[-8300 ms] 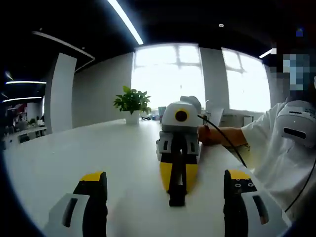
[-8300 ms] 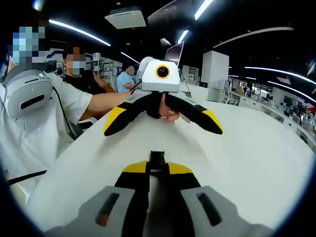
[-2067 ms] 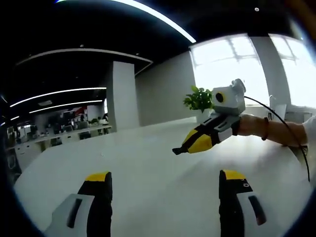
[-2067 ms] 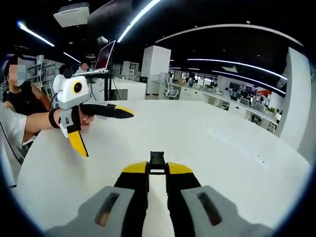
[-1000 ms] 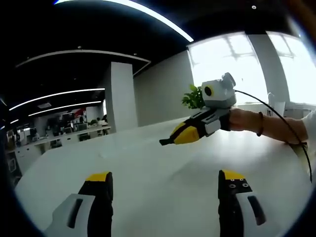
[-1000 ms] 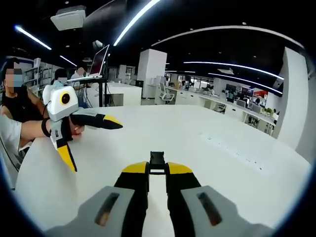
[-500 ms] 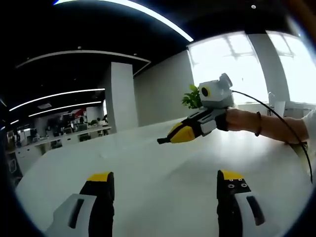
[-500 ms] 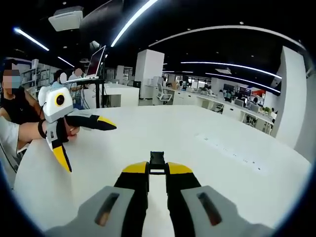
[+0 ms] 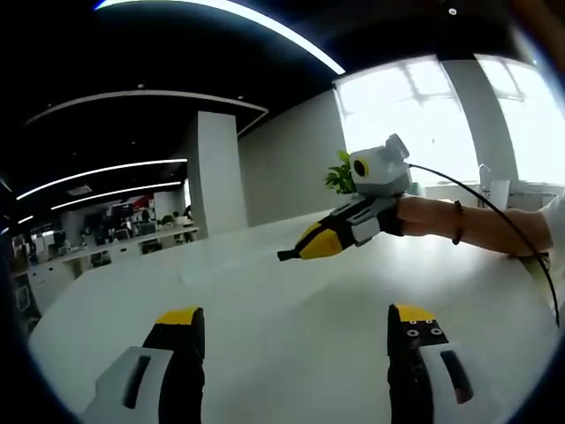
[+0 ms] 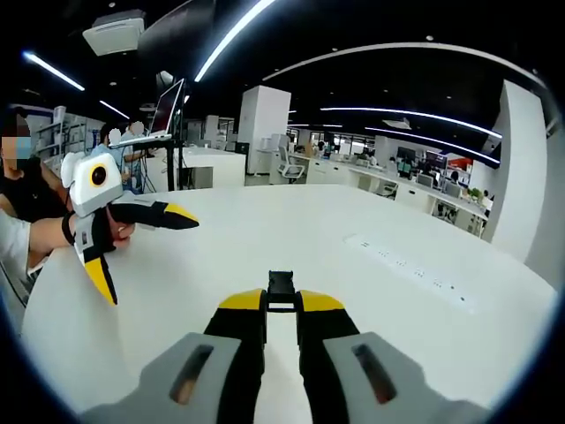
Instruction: Snap the two parts of the plastic buckle together until the buckle closes and remains connected.
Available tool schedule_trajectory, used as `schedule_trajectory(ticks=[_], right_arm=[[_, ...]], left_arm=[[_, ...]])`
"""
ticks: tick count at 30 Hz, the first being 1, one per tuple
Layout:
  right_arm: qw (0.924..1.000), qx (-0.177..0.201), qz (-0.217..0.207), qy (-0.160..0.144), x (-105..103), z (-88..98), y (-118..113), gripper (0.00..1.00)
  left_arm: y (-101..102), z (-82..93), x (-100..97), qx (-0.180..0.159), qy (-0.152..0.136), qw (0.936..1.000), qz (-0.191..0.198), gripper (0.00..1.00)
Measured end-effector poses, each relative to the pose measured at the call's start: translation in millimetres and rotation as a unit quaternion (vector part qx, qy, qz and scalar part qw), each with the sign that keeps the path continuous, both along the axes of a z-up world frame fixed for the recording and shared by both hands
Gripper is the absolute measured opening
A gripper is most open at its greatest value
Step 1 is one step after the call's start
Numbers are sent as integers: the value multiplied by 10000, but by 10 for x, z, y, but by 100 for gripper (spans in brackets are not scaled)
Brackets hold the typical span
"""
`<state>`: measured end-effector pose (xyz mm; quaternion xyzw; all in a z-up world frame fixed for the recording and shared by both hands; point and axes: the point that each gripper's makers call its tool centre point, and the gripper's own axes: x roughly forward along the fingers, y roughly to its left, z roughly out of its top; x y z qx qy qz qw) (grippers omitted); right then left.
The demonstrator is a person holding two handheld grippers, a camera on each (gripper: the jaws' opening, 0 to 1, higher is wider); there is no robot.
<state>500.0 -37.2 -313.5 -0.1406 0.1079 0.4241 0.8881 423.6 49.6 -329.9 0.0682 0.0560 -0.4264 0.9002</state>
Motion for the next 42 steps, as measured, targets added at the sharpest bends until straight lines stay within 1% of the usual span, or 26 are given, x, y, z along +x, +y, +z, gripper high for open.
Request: schedule_trajectory(ticks=[3, 5, 13, 19, 23, 25, 30, 36, 40, 42], right_arm=[[10000, 33, 4, 3, -52, -4, 16, 11], [10000, 29, -11, -32, -43, -5, 15, 11], [10000, 40, 9, -6, -43, -1, 19, 11], [10000, 25, -2, 5, 11, -6, -2, 11], [10000, 36, -6, -3, -29, -16, 0, 11], [10000, 39, -16, 7, 6, -16, -11, 11], [9999, 76, -48, 63, 2, -60, -11, 11], [9999, 2, -37, 128, -10, -124, 6, 11], [9998, -36, -21, 186, -45, -185, 8, 11], [9998, -70, -80, 176, -32, -209, -13, 11]], left_arm=[[4, 0, -10, 0, -5, 10000, 13, 86], [7, -1, -13, 13, -9, 10000, 20, 86], [11, 13, 10, 18, -12, 10000, 18, 85], [12, 19, -2, -1, -14, 10000, 23, 85], [10, 21, 1, 10, -23, 10000, 18, 85], [5, 16, -3, 8, -12, 10000, 7, 85], [-9, 24, -12, 1, -32, 10000, -18, 85], [7, 36, 11, -12, -30, 10000, -17, 85], [-4, 37, -28, -27, -31, 10000, -29, 85], [-11, 32, -52, -22, -40, 10000, -30, 85]])
